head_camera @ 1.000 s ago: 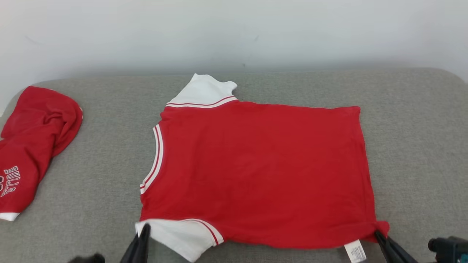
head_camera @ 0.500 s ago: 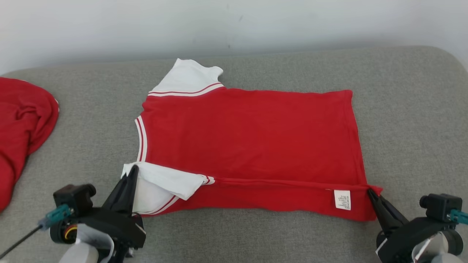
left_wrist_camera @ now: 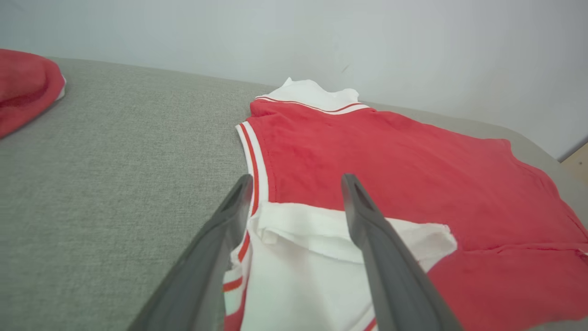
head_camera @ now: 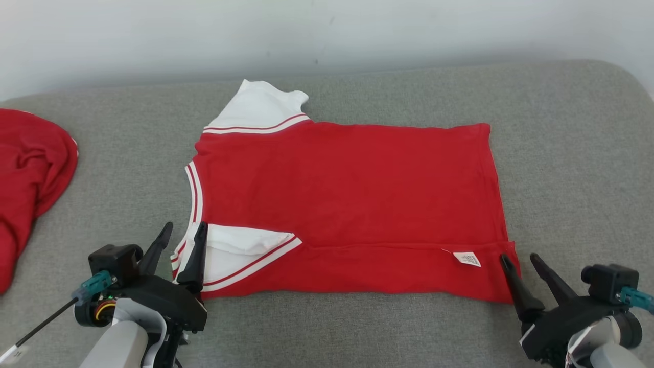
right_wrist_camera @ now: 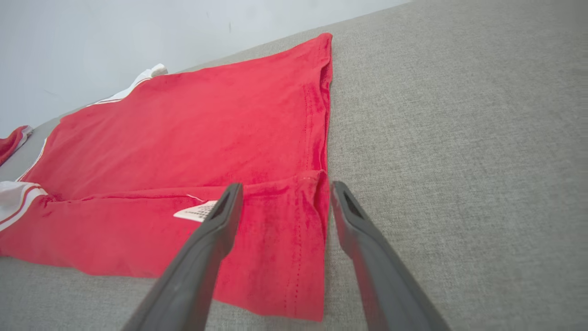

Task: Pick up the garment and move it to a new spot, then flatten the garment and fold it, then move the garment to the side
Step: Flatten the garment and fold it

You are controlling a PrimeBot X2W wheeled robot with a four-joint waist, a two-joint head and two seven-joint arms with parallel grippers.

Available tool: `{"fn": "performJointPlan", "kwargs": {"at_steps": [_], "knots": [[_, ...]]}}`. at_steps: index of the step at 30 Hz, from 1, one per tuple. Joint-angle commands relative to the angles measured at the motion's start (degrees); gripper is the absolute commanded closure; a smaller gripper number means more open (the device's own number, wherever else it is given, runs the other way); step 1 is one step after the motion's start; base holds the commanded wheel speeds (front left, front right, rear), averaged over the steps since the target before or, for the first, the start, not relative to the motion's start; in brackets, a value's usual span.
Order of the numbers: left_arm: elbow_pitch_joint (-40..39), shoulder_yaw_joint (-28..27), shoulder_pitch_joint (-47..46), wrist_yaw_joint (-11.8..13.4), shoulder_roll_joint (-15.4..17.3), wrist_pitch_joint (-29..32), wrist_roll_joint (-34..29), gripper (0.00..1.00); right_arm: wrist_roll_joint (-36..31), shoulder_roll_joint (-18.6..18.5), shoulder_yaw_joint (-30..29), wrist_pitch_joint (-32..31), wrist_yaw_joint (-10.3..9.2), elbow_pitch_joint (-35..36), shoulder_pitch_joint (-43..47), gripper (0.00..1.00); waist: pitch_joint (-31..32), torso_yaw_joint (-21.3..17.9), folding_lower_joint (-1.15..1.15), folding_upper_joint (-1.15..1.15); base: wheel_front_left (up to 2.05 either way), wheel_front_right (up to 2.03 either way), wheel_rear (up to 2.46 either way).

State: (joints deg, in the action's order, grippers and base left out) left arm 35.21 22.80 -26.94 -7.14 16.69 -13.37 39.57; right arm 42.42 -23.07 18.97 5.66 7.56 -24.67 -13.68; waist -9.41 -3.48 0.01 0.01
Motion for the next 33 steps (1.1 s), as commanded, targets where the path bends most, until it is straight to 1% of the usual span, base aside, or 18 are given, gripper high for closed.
{"fn": "performJointPlan", "kwargs": {"at_steps": [1, 7, 13, 20, 22, 25, 26, 27, 28, 29, 33], "knots": [[0.2, -0.1, 0.4, -0.3, 0.3, -0.6, 0.3, 0.00, 0.3, -0.5, 0.4, 0.7, -0.16, -0.3, 1.1, 0.00, 0.9, 0.5, -0.01, -0.01, 0.00, 0.00, 0.00], [-0.5, -0.3, 4.6, -0.2, 1.0, -1.6, 1.1, 0.00, 0.2, -1.6, 1.2, 2.4, -0.16, -1.6, 3.4, 0.00, 2.0, 1.1, -0.01, -0.01, 0.00, 0.00, 0.00], [-0.5, 1.1, 9.1, -0.3, 0.9, -1.3, 1.7, 0.00, -0.3, -0.5, 1.7, 3.4, -0.16, -3.4, 4.4, 0.00, 2.1, 1.8, -0.01, -0.01, 0.00, 0.00, 0.00], [0.9, 2.2, 7.7, -0.3, 0.4, -0.6, 1.5, 0.00, -2.2, -0.3, 2.9, 2.1, -0.16, -5.8, 1.9, 0.00, 1.2, 1.6, -0.01, -0.01, 0.00, 0.00, 0.00], [1.5, 2.3, 7.4, 0.0, 0.2, -0.4, 1.6, 0.00, -2.4, -0.1, 3.2, 1.9, -0.16, -6.3, 1.5, 0.00, 1.1, 1.5, -0.01, -0.01, 0.00, 0.00, 0.00], [3.7, 2.7, 6.6, 1.0, -0.4, 0.7, 1.5, 0.00, -2.7, 0.5, 3.9, 0.7, -0.16, -8.1, 0.3, 0.00, 0.8, 1.3, -0.01, -0.01, 0.00, 0.00, 0.00], [4.4, 3.0, 6.2, 1.0, -0.4, 1.1, 1.0, 0.09, -2.7, 0.9, 4.2, 0.6, -0.16, -8.6, -0.2, 0.55, 0.8, 1.2, -0.01, -0.01, 0.00, 0.00, 0.00], [5.1, 3.2, 5.8, 1.0, -0.6, 1.2, 1.0, 0.42, -2.6, 1.3, 4.5, 0.6, -0.16, -9.0, -0.6, 0.75, 0.8, 1.2, -0.01, -0.01, 0.00, 0.00, 0.00], [5.8, 3.2, 5.7, 0.9, -0.9, 1.2, 1.3, 0.76, -2.5, 1.6, 4.7, 0.6, -0.16, -9.5, -0.8, 1.00, 0.9, 1.3, -0.01, -0.01, 0.00, 0.00, 0.00], [6.3, 3.3, 5.6, 0.8, -1.1, 1.0, 1.4, 1.00, -2.4, 1.9, 4.9, 0.9, -0.16, -9.8, -0.9, 1.00, 1.1, 1.4, -0.01, -0.01, 0.00, 0.00, 0.00], [7.1, 3.4, 5.8, 0.4, -1.6, -0.1, 2.0, 1.00, -1.5, 2.3, 5.3, 2.3, -0.16, -10.8, -0.5, 1.00, 2.7, 1.9, -0.01, -0.01, 0.00, 0.00, 0.00]]}}
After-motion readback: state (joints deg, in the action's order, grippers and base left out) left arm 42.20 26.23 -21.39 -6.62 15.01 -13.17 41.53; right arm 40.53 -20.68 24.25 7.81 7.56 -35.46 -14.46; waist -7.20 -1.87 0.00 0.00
